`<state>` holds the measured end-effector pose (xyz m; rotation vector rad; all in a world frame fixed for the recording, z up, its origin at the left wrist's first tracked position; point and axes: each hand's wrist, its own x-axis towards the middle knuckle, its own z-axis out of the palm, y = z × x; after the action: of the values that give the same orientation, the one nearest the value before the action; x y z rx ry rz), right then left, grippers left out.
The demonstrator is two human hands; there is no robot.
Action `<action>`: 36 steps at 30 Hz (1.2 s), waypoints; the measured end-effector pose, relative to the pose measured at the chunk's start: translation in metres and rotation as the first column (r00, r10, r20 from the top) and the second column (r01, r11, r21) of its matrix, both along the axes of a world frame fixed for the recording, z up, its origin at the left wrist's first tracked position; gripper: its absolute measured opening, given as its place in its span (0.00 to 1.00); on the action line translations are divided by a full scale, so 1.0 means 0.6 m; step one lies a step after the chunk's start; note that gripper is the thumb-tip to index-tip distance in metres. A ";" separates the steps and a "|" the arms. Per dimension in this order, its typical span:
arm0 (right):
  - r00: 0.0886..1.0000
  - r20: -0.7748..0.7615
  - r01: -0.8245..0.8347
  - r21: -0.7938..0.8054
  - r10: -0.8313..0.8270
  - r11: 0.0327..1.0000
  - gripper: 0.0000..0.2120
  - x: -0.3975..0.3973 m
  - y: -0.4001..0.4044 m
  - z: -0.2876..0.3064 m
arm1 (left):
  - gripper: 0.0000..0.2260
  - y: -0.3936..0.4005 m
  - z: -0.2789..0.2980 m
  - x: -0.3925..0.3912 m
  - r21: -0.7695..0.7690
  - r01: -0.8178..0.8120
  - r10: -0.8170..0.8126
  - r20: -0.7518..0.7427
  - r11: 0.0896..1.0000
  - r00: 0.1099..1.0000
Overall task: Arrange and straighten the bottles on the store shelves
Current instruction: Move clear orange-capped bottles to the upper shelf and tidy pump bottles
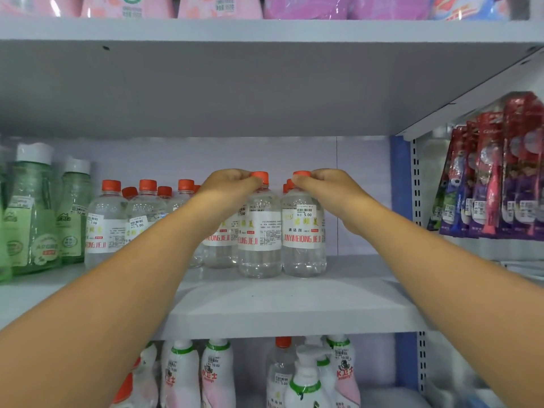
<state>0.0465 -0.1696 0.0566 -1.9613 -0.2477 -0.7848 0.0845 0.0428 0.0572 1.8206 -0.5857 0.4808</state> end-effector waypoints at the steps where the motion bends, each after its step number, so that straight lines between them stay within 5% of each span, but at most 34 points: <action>1: 1.000 -0.006 0.007 -0.006 -0.007 1.000 0.12 0.000 0.001 -0.001 | 0.08 0.000 0.000 0.000 0.005 0.001 -0.001 0.006 1.000 1.000; 5: 1.000 -0.012 0.018 -0.020 -0.018 1.000 0.13 -0.002 0.002 -0.002 | 0.13 -0.007 -0.003 0.001 -0.018 -0.026 0.027 0.031 0.999 0.999; 12: 1.000 0.007 0.029 0.026 -0.029 0.999 0.11 -0.010 0.006 0.002 | 0.04 -0.007 -0.003 0.009 -0.018 -0.018 0.019 0.037 1.000 0.999; 36: 0.998 -0.041 0.053 -0.023 -0.054 0.998 0.13 -0.023 0.007 0.003 | 0.06 -0.014 -0.019 -0.003 0.005 -0.095 0.094 0.110 0.995 0.989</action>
<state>0.0326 -0.1653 0.0582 -2.0101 -0.1807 -0.7783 0.0828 0.0343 0.0459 1.8461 -0.5787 0.6463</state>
